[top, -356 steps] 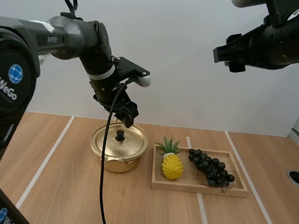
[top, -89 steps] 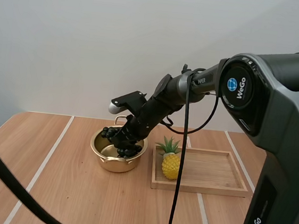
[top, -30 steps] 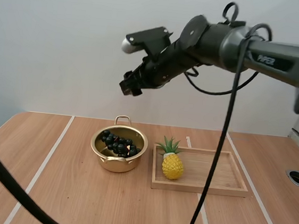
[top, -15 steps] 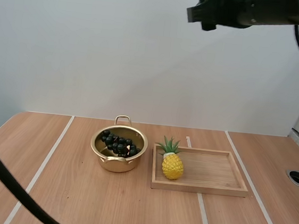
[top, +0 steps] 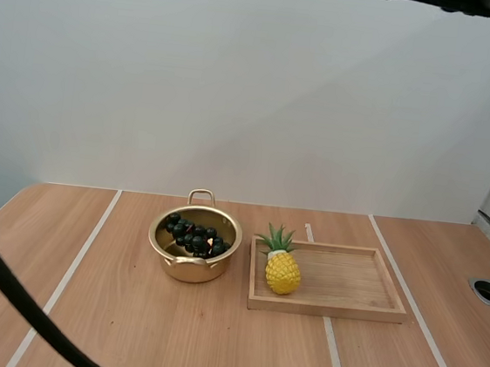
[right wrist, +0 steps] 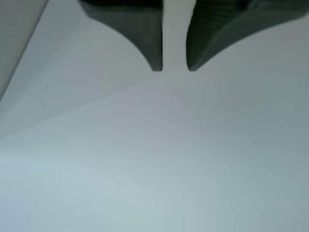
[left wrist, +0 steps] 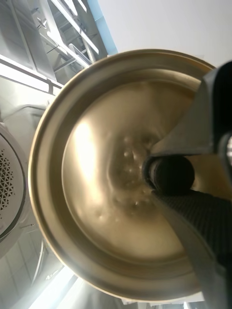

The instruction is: Open the pot, put the grape inside, and close it

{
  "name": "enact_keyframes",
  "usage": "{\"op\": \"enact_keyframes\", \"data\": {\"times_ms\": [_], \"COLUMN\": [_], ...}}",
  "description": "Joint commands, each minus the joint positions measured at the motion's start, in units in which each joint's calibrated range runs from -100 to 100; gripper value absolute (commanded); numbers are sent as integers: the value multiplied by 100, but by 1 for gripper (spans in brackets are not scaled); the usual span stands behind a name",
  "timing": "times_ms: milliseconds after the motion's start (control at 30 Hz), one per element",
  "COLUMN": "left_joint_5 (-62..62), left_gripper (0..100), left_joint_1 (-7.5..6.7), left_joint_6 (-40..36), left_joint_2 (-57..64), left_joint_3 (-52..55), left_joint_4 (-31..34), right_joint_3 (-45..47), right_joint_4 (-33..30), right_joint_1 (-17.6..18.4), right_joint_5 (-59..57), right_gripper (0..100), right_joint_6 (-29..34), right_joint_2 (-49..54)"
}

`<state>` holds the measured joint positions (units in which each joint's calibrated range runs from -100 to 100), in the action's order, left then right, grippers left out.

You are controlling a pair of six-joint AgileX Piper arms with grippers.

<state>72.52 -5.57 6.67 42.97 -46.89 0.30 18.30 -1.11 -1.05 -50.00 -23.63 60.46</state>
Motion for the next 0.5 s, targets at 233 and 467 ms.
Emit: {"op": "enact_keyframes", "data": {"times_ms": [233, 467], "left_joint_5": [2748, 2748], "left_gripper": [0, 0], "left_joint_1": [-14, -14], "left_joint_6": [-23, 220], "left_joint_2": [-1149, -1447], "left_joint_3": [4, 908], "left_joint_4": [-296, -430], "right_joint_3": [-753, -1300], "right_joint_4": [-47, -93], "right_joint_1": [-22, -22], "right_joint_5": [21, -442], "right_gripper": [0, 0], "right_joint_6": [15, 15], "right_joint_2": [152, 177]}}
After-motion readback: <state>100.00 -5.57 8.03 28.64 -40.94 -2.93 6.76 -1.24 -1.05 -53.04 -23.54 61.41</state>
